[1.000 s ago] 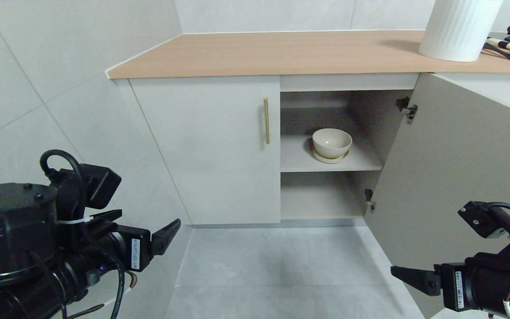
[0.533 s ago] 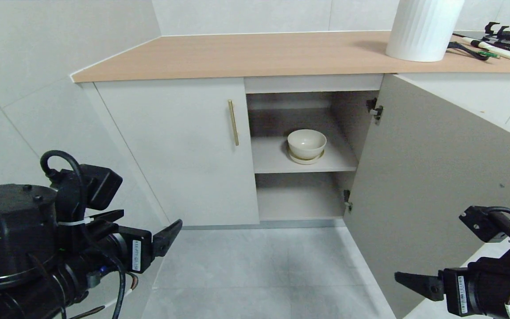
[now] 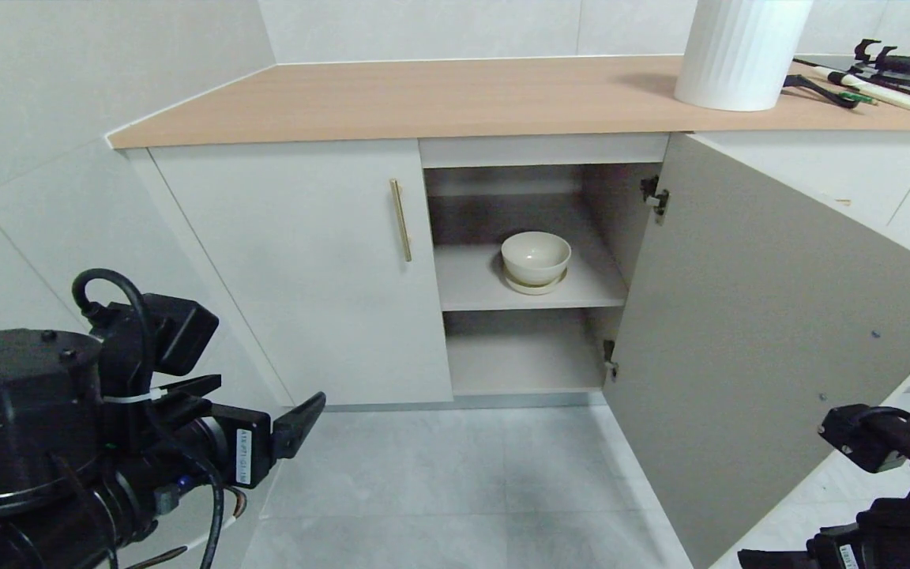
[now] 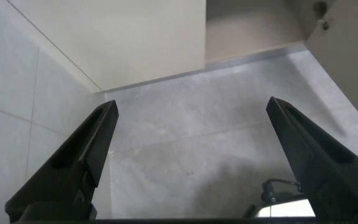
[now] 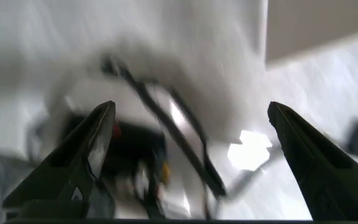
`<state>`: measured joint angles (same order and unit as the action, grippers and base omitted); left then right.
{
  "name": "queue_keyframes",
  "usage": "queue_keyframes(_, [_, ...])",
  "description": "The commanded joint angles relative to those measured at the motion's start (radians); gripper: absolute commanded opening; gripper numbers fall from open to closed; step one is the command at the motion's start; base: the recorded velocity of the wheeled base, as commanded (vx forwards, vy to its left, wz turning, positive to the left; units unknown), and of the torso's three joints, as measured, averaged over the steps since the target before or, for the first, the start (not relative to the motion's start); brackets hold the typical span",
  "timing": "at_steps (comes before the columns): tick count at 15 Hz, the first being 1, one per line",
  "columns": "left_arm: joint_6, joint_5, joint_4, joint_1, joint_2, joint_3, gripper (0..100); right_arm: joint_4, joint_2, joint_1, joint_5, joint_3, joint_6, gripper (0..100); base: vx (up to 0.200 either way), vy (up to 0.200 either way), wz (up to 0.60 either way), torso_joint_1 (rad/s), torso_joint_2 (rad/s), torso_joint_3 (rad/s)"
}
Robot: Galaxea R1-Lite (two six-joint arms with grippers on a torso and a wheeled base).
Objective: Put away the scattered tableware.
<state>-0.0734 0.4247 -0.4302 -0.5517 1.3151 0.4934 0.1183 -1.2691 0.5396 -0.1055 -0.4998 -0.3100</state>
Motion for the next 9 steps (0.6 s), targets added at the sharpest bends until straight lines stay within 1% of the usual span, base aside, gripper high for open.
queue_keyframes(1, [0.000, 0.000, -0.001, -0.001, 0.001, 0.001, 100, 0.061, 0.010, -0.033, -0.046, -0.054, 0.006, 100, 0.000, 0.000, 0.00, 0.000, 0.00, 0.000])
queue_keyframes(2, [0.000, 0.000, -0.001, -0.001, 0.001, 0.001, 100, 0.070, 0.013, -0.078, -0.079, -0.066, 0.012, 100, 0.000, 0.000, 0.00, 0.000, 0.00, 0.000])
queue_keyframes(3, [0.000, -0.001, -0.001, -0.001, 0.003, -0.001, 100, 0.098, 0.016, -0.145, -0.111, -0.086, 0.038, 100, 0.000, 0.000, 0.00, 0.000, 0.00, 0.000])
queue_keyframes(5, [0.000, -0.003, -0.001, -0.001, 0.003, -0.006, 100, 0.192, 0.045, -0.297, -0.121, -0.138, 0.138, 100, 0.000, 0.000, 0.00, 0.000, 0.00, 0.000])
queue_keyframes(6, [0.000, -0.003, -0.001, -0.001, 0.003, -0.006, 100, 0.230, 0.070, -0.355, -0.114, -0.161, 0.177, 100, 0.000, 0.000, 0.00, 0.000, 0.00, 0.000])
queue_keyframes(7, [0.000, -0.003, -0.001, -0.001, 0.003, -0.006, 100, 0.236, 0.085, -0.379, -0.102, -0.169, 0.200, 100, 0.000, 0.000, 0.00, 0.000, 0.00, 0.000])
queue_keyframes(9, [0.000, -0.001, -0.001, -0.001, 0.003, -0.007, 100, 0.236, 0.086, -0.380, -0.098, -0.167, 0.203, 100, 0.000, 0.000, 0.00, 0.000, 0.00, 0.000])
